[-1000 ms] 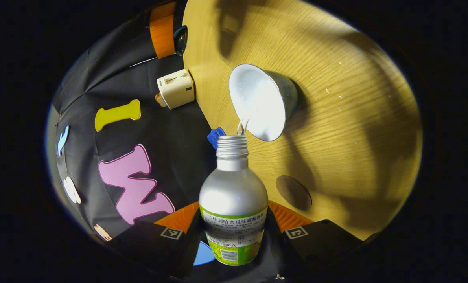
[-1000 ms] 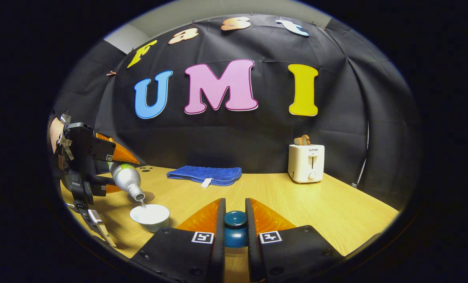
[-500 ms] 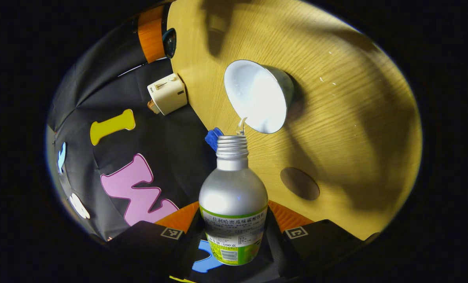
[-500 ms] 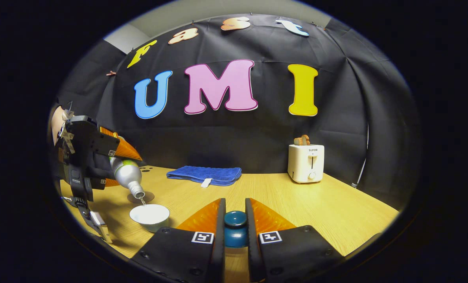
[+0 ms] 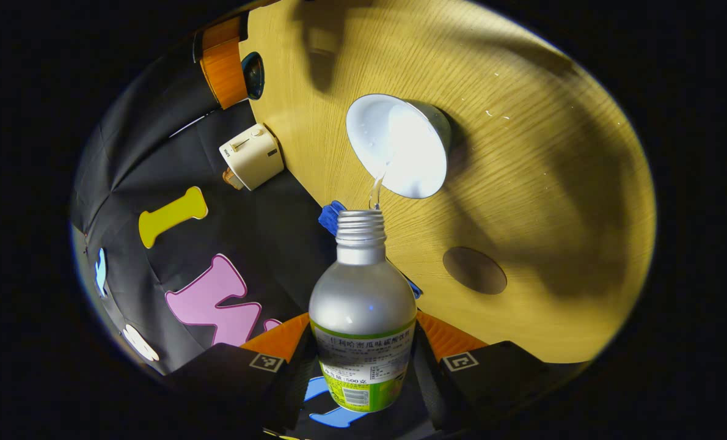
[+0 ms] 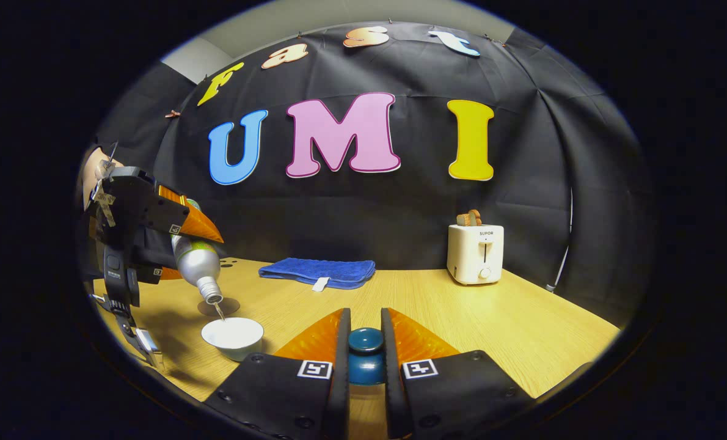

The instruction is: Open the teacup lid with one hand, grasp the water bottle and pour water into the teacup with the other hand; after pouring, place the water bottle on the coaster and then close the teacup lid.

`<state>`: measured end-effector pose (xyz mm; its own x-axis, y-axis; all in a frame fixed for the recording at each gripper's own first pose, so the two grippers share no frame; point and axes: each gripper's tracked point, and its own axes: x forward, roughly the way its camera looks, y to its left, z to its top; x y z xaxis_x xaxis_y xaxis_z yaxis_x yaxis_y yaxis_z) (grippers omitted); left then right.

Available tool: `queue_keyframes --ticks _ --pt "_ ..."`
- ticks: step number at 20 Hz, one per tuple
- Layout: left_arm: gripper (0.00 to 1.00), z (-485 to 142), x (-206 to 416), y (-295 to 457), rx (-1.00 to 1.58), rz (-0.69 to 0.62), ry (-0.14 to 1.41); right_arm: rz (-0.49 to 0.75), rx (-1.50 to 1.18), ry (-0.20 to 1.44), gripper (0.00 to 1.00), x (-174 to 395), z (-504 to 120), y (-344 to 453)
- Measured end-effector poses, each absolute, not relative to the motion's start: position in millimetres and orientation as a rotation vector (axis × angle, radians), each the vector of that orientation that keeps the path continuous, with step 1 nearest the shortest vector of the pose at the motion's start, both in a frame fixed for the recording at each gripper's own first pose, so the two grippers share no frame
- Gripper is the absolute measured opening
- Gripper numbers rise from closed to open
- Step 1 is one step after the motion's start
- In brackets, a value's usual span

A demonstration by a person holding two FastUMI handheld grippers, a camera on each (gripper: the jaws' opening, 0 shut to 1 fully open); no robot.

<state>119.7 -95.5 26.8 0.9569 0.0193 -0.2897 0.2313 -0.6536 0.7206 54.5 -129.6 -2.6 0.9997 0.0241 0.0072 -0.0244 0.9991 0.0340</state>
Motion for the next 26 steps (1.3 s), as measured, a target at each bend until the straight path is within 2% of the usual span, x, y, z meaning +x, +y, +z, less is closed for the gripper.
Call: queue_keyframes --ticks 26 --pt "0.79 31 115 -108 2.332 -0.332 0.14 0.024 0.034 -0.008 0.27 54 -3 -130"
